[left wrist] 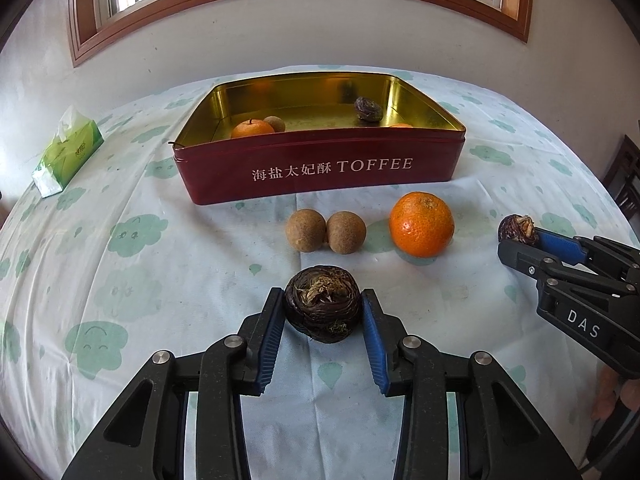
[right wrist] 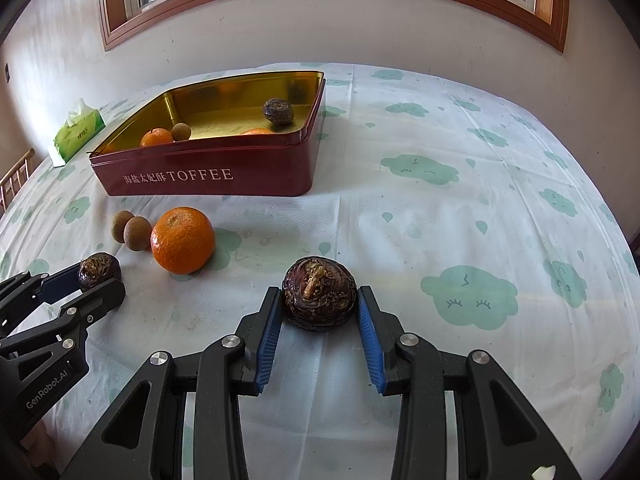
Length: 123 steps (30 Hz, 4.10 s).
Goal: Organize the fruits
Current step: 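Lift the dark fruit with the left tool while the right tool holds its fruit, then carry the dark fruit into the tin with the left tool while the right tool carries its fruit in, then open both tools to release the two dark brown fruits in the tin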
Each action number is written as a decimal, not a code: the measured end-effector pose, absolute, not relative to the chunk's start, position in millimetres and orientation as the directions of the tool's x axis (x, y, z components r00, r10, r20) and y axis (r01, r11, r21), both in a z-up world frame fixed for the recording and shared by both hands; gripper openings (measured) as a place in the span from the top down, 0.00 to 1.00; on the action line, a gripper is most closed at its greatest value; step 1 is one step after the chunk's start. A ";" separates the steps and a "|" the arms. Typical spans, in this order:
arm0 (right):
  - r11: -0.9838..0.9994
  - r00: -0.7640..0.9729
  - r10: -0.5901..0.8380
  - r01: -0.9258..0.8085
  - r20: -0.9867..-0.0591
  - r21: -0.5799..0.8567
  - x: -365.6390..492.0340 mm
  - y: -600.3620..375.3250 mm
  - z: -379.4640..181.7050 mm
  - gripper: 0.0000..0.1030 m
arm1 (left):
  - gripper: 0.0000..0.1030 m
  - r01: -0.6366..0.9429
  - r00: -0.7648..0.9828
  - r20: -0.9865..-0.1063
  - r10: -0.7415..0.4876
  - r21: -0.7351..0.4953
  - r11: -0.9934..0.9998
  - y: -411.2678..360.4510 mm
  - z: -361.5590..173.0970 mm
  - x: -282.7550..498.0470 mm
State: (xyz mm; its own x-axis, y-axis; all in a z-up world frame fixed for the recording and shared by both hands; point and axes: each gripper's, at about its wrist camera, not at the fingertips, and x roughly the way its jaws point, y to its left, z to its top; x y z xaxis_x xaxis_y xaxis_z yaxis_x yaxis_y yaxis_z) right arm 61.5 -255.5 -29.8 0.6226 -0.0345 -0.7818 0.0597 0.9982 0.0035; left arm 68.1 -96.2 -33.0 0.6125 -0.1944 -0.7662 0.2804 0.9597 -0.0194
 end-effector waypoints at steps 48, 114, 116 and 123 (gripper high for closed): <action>0.997 0.608 -0.026 0.078 -0.794 0.027 61.1 -258.4 -26.9 0.67 | 0.62 0.264 0.634 -0.752 -0.182 -0.012 0.964 -86.9 -34.1 68.4; 0.997 0.606 0.062 -0.068 -0.793 0.026 211.7 -226.0 0.4 0.66 | 0.62 0.203 0.628 -0.765 -0.144 -0.017 0.979 -73.6 1.1 222.9; 0.997 0.606 0.063 -0.070 -0.793 0.026 211.5 -225.7 -0.2 0.66 | 0.62 0.202 0.626 -0.767 -0.138 -0.011 0.979 -74.4 -0.3 223.4; 0.997 0.607 0.070 -0.073 -0.791 0.033 208.9 -224.4 0.4 0.65 | 0.61 0.200 0.626 -0.769 -0.133 -0.006 0.980 -74.9 -2.7 223.3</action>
